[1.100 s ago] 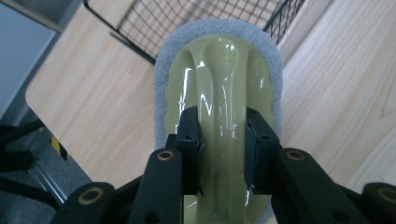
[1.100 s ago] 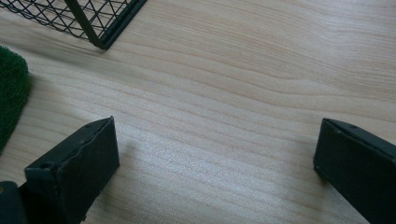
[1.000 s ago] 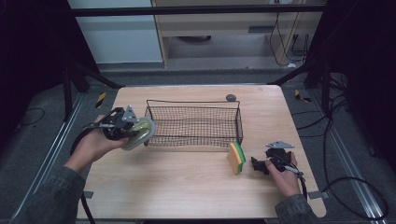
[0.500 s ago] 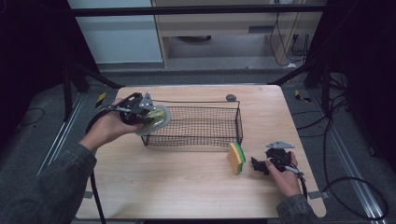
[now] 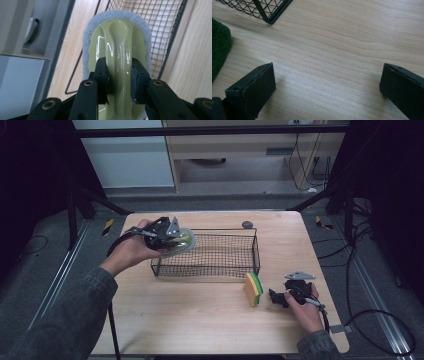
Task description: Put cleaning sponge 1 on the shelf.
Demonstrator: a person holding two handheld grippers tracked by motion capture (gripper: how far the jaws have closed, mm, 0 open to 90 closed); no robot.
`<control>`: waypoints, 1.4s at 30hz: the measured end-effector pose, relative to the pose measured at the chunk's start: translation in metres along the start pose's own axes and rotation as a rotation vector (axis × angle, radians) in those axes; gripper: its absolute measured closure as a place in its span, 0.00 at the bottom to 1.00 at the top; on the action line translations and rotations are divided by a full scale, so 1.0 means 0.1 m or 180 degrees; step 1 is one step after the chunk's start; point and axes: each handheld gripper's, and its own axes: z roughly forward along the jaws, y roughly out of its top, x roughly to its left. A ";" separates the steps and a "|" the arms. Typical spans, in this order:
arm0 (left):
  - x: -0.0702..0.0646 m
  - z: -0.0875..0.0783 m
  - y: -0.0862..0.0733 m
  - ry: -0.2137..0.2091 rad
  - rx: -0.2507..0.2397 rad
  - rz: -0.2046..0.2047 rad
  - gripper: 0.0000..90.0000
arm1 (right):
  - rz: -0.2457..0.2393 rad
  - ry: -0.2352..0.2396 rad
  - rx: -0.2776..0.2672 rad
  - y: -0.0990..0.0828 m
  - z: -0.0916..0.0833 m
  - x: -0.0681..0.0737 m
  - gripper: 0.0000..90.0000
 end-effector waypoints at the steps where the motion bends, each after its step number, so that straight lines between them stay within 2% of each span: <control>1: 0.00 0.01 0.01 0.0013 -0.0008 -0.0009 0.79 | 0.0002 0.0004 0.0006 0.00 0.00 0.00 0.01; 4: -0.01 0.01 0.04 0.0016 -0.0060 0.0050 0.79 | -0.0025 0.0010 0.0001 -0.01 -0.01 0.00 0.01; 7: -0.01 0.01 0.07 0.0028 -0.0058 0.0198 0.79 | -0.0022 0.0012 0.0000 -0.01 -0.01 0.00 0.01; 10: 0.02 0.00 0.09 0.0039 -0.0072 0.0256 0.79 | -0.0031 0.0023 0.0006 -0.01 -0.01 -0.01 0.00; 19: 0.09 -0.01 0.14 0.0146 -0.0069 0.0279 0.78 | -0.0023 0.0019 -0.0004 -0.01 -0.01 0.00 0.01; 24: 0.09 0.05 0.16 0.0128 -0.0028 0.0387 0.79 | -0.0014 0.0018 -0.0002 -0.01 -0.01 0.00 0.01; 33: 0.07 0.12 0.17 0.0130 -0.0030 0.0428 0.78 | -0.0005 0.0012 0.0000 -0.01 -0.02 0.01 0.01; 42: 0.05 0.20 0.18 0.0105 0.0053 0.0525 0.78 | 0.0000 0.0009 0.0001 -0.01 -0.02 0.01 0.01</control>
